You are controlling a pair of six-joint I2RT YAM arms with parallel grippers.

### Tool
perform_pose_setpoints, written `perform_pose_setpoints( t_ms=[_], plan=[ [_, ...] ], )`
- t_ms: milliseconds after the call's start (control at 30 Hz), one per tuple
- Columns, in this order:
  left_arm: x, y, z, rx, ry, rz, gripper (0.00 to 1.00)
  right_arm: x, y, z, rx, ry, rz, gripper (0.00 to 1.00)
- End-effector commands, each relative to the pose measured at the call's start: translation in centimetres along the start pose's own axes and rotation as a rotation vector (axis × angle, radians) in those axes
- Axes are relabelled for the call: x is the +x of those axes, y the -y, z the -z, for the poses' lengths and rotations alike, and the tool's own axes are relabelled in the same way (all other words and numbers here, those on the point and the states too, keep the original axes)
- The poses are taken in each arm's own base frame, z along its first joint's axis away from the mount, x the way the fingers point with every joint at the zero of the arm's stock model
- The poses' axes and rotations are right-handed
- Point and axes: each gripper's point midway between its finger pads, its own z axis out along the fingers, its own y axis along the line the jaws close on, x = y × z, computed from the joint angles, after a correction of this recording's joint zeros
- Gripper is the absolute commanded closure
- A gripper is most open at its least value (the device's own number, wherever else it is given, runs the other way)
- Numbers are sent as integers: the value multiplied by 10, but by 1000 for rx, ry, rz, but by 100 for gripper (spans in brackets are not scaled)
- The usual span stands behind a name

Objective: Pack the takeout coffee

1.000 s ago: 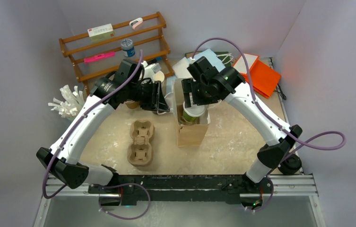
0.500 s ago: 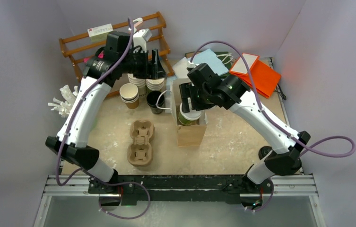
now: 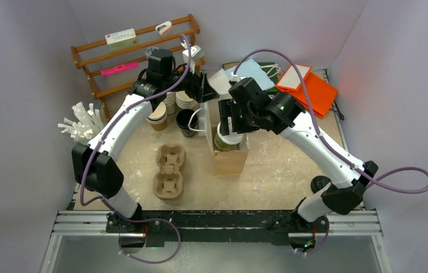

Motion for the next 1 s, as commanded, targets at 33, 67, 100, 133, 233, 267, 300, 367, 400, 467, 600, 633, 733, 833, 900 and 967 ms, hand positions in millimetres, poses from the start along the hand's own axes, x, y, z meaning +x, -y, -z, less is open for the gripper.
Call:
perform_pose_setpoints(
  t_ms=[33, 67, 100, 133, 233, 267, 300, 367, 400, 467, 600, 633, 733, 833, 900, 967],
  plan=[
    [-16, 2, -15, 101, 48, -140, 28, 0, 1, 1, 12, -12, -12, 64],
    [-13, 0, -17, 104, 38, -136, 28, 0, 1, 0, 14, -13, -13, 64],
    [-9, -2, -19, 106, 25, -129, 28, 0, 1, 0, 17, -14, -18, 64],
    [-5, -4, -22, 109, 13, -124, 29, -1, 1, 0, 18, -11, -22, 64],
    [4, -11, -29, 114, -11, -103, 30, -1, 2, 0, 31, -13, -32, 64],
    [6, -13, -32, 116, -18, -97, 31, -1, 4, -1, 39, -17, -33, 64],
    [8, -14, -33, 117, -22, -91, 34, -1, 4, 0, 42, -17, -33, 64],
    [10, -17, -35, 104, -37, -74, 43, -1, 6, -1, 58, -21, -35, 64],
    [12, -19, -36, 95, -49, -63, 49, 0, 8, -2, 71, -26, -38, 65],
    [14, -25, -35, 51, -70, -41, 61, 4, 14, -4, 107, -45, -36, 66],
    [16, -26, -23, -31, -88, -24, 85, 13, 32, -5, 206, -86, -28, 68],
    [16, -24, -20, -49, -83, -23, 89, 14, 36, -4, 222, -85, -29, 68],
    [10, -14, -7, -85, -40, -11, 100, 14, 40, 1, 217, -64, -36, 68],
    [1, -5, 4, -106, 14, 7, 100, 8, 34, 5, 150, -17, -10, 67],
    [-5, 1, 11, -112, 47, 24, 100, 1, 32, 8, 114, 37, 30, 67],
    [-8, 8, 16, -106, 78, 41, 100, 2, 30, 12, 75, 54, 55, 67]
  ],
)
